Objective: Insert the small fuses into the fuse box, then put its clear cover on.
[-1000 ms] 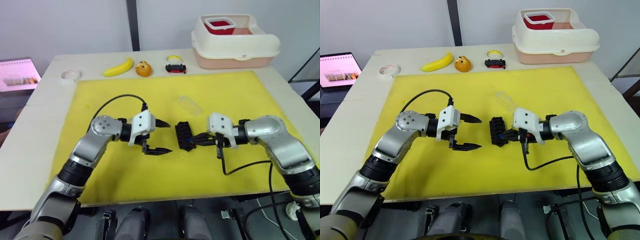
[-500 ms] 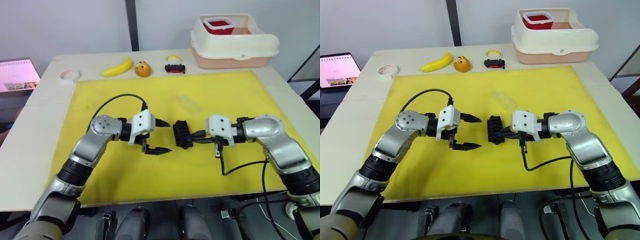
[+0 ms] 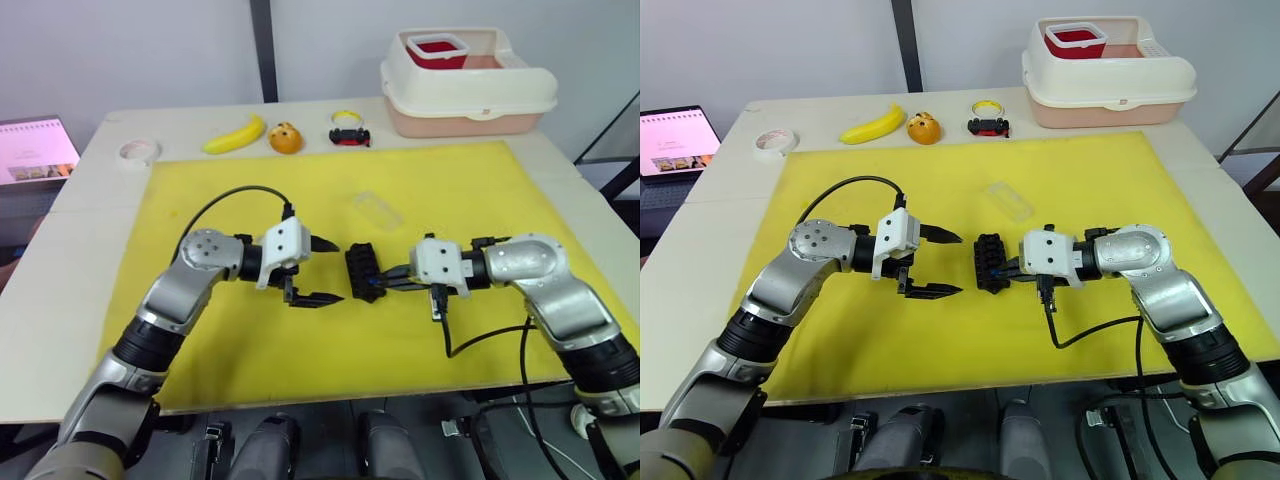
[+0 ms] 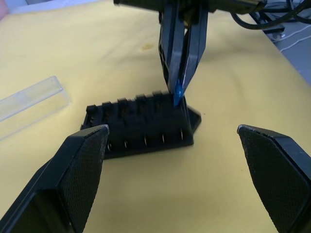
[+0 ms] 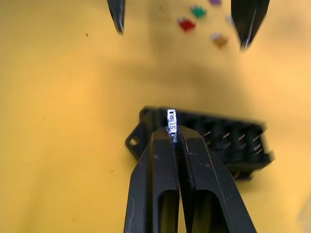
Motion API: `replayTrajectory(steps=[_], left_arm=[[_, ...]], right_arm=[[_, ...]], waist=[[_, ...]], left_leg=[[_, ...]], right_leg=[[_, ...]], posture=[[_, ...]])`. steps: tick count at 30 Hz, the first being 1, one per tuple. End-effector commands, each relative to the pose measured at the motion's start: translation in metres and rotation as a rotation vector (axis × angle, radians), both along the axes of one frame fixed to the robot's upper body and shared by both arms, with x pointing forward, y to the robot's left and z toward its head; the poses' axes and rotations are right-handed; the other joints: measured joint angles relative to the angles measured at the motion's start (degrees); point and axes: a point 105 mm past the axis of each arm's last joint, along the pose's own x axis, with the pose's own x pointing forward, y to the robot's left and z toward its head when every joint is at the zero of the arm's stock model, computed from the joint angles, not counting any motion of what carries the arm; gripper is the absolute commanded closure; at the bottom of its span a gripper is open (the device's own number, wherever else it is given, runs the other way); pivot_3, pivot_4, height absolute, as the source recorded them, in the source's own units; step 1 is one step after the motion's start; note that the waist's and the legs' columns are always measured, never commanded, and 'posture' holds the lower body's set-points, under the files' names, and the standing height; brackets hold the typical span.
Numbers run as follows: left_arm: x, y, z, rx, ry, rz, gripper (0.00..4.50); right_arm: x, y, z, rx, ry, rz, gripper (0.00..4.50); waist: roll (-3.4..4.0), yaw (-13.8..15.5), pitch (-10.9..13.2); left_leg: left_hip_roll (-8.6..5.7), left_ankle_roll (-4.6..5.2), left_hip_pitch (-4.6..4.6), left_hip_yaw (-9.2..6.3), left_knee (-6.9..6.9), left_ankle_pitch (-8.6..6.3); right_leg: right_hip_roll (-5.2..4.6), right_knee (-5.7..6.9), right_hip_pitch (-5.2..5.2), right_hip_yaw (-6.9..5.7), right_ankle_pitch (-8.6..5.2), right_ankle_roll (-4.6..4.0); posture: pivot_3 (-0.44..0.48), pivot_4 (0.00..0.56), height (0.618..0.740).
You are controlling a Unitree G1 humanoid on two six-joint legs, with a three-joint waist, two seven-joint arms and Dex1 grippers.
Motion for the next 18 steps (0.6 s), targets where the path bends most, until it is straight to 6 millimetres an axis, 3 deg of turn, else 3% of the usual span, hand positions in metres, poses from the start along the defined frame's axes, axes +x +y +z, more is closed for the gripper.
replayTrajectory(steps=[1,4,18], left_arm=[[-0.0010,-0.0001,0.0123,-0.018,-0.043,-0.006,0.00],[-0.0010,-0.0001,0.0122,-0.018,-0.042,-0.006,0.00],[-0.0059,0.0020,0.0044,0.002,-0.045,-0.024,0.00]], right_arm=[[0.0031,-0.0003,0.0102,0.049,0.041,-0.058,4.44],[0.0003,-0.0027,0.0048,0.058,0.165,-0.118,4.44],[-0.0034,0.0018,0.0107,0.038,0.254,-0.062,4.44]], waist=[[0.00,0.06,0.00],[0.00,0.07,0.00],[0.00,0.11,0.00]], left_leg=[[0.00,0.00,0.00,0.00,0.00,0.00],[0.00,0.00,0.00,-0.01,0.01,0.00],[0.00,0.00,-0.01,-0.02,0.01,0.00]], right_leg=[[0.00,0.00,0.00,0.00,0.00,0.00],[0.00,0.00,0.00,0.01,0.00,0.00],[0.00,0.00,0.00,0.00,0.00,0.00]], posture=[[0.000,0.150,0.740],[0.000,0.150,0.740],[0.000,0.150,0.740]])
